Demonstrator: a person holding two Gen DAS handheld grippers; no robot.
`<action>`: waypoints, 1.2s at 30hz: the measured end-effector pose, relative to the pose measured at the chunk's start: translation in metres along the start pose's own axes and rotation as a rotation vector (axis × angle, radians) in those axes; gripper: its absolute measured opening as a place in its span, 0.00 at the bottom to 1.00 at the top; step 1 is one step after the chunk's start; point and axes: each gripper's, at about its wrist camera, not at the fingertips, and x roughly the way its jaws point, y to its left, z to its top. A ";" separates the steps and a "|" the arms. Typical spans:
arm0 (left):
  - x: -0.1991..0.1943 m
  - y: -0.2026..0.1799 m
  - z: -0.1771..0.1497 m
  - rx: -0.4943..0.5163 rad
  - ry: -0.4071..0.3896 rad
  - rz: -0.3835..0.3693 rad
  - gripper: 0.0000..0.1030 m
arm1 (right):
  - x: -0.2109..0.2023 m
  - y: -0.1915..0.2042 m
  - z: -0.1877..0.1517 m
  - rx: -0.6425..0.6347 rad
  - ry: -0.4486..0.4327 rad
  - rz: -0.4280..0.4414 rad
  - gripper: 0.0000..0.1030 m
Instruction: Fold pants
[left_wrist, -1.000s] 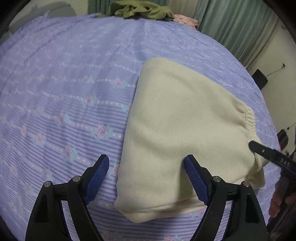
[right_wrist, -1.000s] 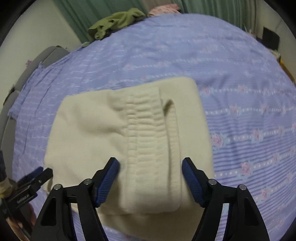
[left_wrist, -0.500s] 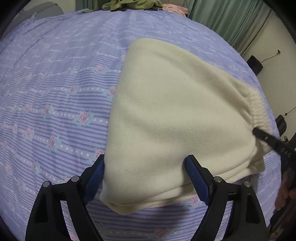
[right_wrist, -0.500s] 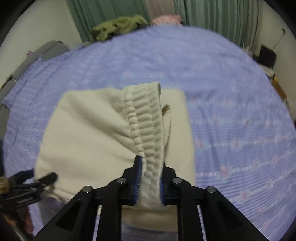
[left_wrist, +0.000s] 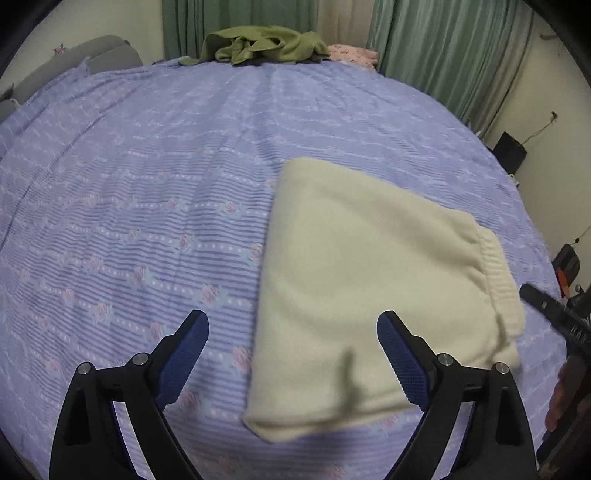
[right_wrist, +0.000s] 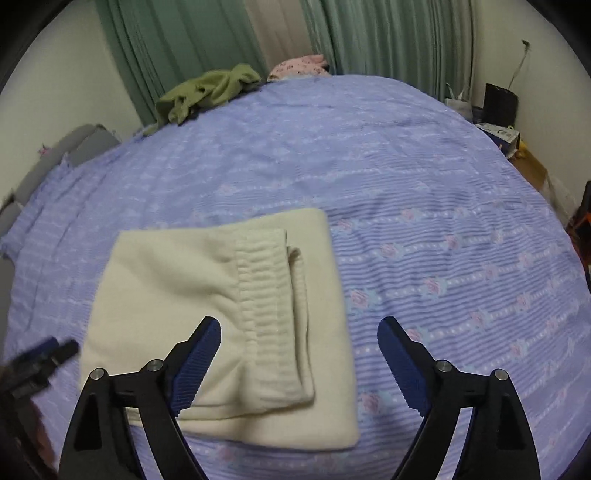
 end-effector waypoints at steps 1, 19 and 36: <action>0.005 0.003 0.003 -0.014 0.006 -0.012 0.91 | 0.011 -0.001 0.000 0.010 0.027 0.009 0.85; 0.075 0.000 0.002 -0.031 0.153 -0.150 0.90 | 0.080 -0.045 -0.028 0.233 0.186 0.186 0.86; 0.038 -0.006 0.019 -0.120 0.137 -0.199 0.29 | 0.067 -0.016 -0.002 0.177 0.200 0.242 0.33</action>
